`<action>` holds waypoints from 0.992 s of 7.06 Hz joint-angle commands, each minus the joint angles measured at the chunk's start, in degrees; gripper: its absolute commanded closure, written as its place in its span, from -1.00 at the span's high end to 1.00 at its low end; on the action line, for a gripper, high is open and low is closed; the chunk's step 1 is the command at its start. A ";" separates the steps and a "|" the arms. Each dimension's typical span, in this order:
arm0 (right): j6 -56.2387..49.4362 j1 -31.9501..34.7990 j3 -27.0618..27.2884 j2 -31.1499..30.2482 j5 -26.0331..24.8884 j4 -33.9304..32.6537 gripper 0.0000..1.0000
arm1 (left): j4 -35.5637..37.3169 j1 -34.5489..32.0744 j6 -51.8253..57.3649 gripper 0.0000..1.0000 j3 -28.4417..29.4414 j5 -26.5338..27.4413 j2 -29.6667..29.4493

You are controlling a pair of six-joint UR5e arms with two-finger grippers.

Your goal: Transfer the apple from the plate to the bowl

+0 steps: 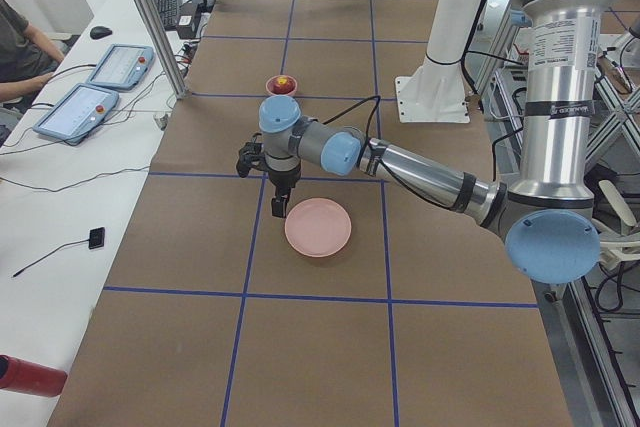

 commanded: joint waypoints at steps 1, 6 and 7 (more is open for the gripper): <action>0.03 -0.09 -0.14 0.02 -0.07 -0.09 1.00 | 0.00 0.00 -0.07 0.96 -0.41 0.02 -0.09; 0.38 -0.35 -0.14 0.89 0.11 -0.09 1.00 | -0.09 0.00 0.02 0.96 -0.42 -0.07 -0.09; 0.47 -0.36 0.03 0.89 0.20 -0.09 1.00 | -0.09 0.00 0.02 0.96 -1.20 -0.33 0.00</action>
